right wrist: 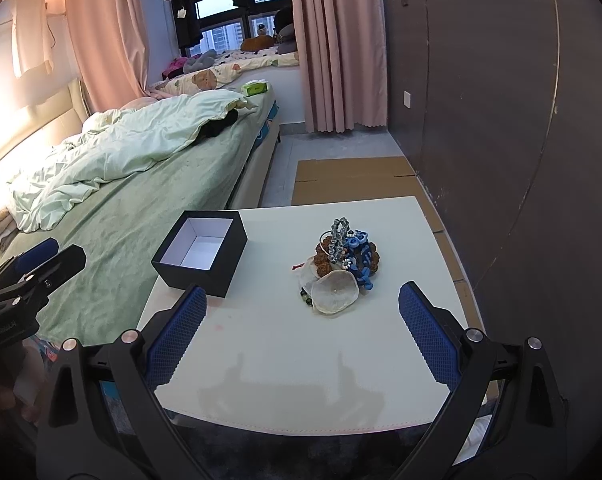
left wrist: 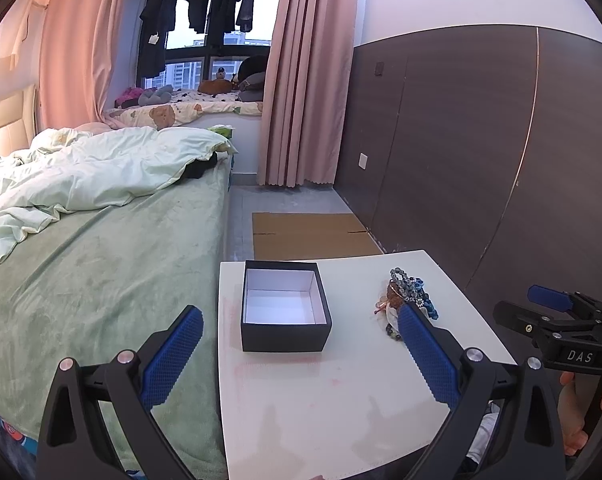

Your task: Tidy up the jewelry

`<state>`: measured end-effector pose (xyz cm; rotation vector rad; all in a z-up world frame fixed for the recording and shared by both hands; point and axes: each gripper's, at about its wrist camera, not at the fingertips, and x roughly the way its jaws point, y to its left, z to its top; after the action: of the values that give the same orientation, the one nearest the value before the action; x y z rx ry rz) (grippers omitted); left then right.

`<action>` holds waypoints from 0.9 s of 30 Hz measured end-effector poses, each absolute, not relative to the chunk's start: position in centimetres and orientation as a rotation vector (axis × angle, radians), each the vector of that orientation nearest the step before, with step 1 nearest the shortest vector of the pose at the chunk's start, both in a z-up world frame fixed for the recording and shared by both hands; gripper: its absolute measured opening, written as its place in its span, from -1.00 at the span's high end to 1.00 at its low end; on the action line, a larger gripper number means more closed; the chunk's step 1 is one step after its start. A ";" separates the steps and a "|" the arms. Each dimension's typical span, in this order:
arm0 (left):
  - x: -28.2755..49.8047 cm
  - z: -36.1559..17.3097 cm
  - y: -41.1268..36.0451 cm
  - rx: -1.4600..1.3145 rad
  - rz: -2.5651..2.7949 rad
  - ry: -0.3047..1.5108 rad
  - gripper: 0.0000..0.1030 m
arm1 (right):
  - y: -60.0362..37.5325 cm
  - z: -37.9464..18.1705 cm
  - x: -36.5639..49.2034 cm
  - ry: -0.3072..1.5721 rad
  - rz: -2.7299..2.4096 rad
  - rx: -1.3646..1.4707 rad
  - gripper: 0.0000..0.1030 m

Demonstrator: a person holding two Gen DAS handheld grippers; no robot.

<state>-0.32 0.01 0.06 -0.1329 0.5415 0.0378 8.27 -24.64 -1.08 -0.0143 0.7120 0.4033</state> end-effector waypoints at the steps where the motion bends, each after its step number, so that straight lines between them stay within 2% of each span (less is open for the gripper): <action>1: -0.3 0.0 0.0 -0.133 0.038 0.541 -0.84 | -24.6 -1.1 8.3 0.712 0.403 -0.014 -0.87; 27: -0.5 -0.1 -0.1 -0.129 0.036 0.544 -0.84 | -24.6 -1.5 8.3 0.707 0.392 -0.034 -0.87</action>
<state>-0.51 -0.08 -0.12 -0.1294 0.5440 0.0359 8.32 -24.56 -1.49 -0.0337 0.7065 0.3922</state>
